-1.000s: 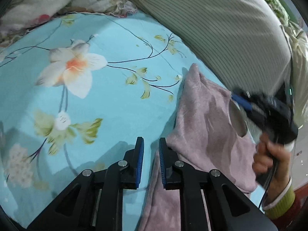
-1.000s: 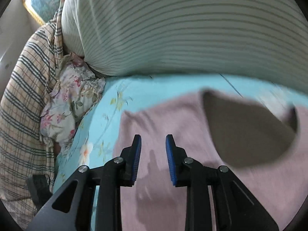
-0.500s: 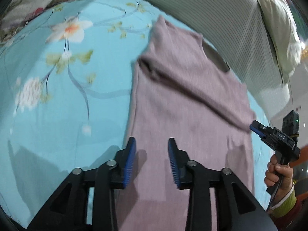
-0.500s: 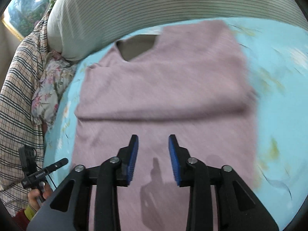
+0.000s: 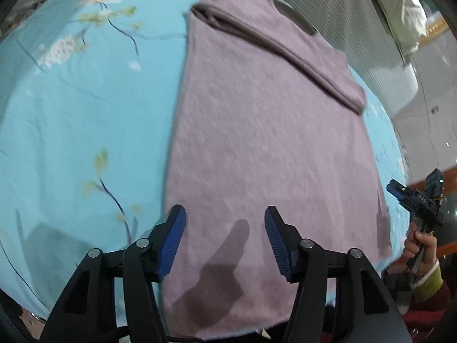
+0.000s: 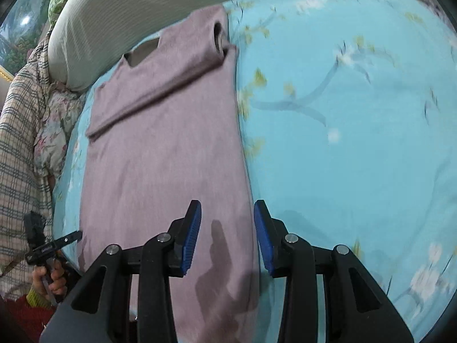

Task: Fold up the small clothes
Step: 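Move both grippers down to the hem of the dress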

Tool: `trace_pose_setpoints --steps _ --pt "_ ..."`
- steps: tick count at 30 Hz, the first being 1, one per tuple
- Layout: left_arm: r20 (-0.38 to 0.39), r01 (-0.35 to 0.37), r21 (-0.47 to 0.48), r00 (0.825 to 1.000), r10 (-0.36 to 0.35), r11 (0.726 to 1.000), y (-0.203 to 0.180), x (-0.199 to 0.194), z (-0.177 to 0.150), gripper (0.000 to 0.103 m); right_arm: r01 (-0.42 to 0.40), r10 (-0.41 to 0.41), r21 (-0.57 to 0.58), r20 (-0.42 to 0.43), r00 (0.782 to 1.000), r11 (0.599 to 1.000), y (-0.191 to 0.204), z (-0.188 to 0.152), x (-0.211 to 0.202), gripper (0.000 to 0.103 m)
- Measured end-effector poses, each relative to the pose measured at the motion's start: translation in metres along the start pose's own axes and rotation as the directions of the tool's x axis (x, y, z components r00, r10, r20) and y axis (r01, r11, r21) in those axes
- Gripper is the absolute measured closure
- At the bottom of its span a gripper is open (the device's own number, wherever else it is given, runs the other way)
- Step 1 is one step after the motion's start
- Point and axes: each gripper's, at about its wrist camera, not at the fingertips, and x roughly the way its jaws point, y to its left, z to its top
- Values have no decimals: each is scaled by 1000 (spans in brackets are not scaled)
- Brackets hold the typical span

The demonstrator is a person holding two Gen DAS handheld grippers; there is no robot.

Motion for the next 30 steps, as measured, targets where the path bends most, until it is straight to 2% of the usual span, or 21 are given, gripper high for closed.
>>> trace_pose_setpoints --steps 3,9,15,17,18,22,25,30 --pt "-37 42 28 998 -41 999 -3 1 -14 37 -35 36 29 -43 998 999 -9 -26 1 63" --pt "-35 113 -30 993 -114 993 3 -8 -39 36 -166 167 17 -118 979 986 -12 -62 -7 63" --pt "-32 159 -64 986 -161 985 14 -16 -61 36 -198 203 53 -114 973 979 -16 -70 -7 63" --pt "-31 143 -52 989 -145 988 16 -21 -64 42 -197 201 53 -107 974 979 -16 -68 -7 63" --pt "-12 114 -43 993 -114 993 15 -27 -64 45 -194 199 48 -110 974 980 -15 -67 -7 63" --pt "45 108 -93 994 -104 990 31 -43 -62 45 -190 193 32 -118 974 981 -12 -65 -5 63" --pt "0 77 -105 997 -77 992 36 -33 -61 45 -193 195 23 -121 973 981 -10 -67 -5 63" --pt "-45 99 -60 994 -102 993 27 -23 -67 45 -201 200 1 -130 971 979 -6 -69 -3 63"
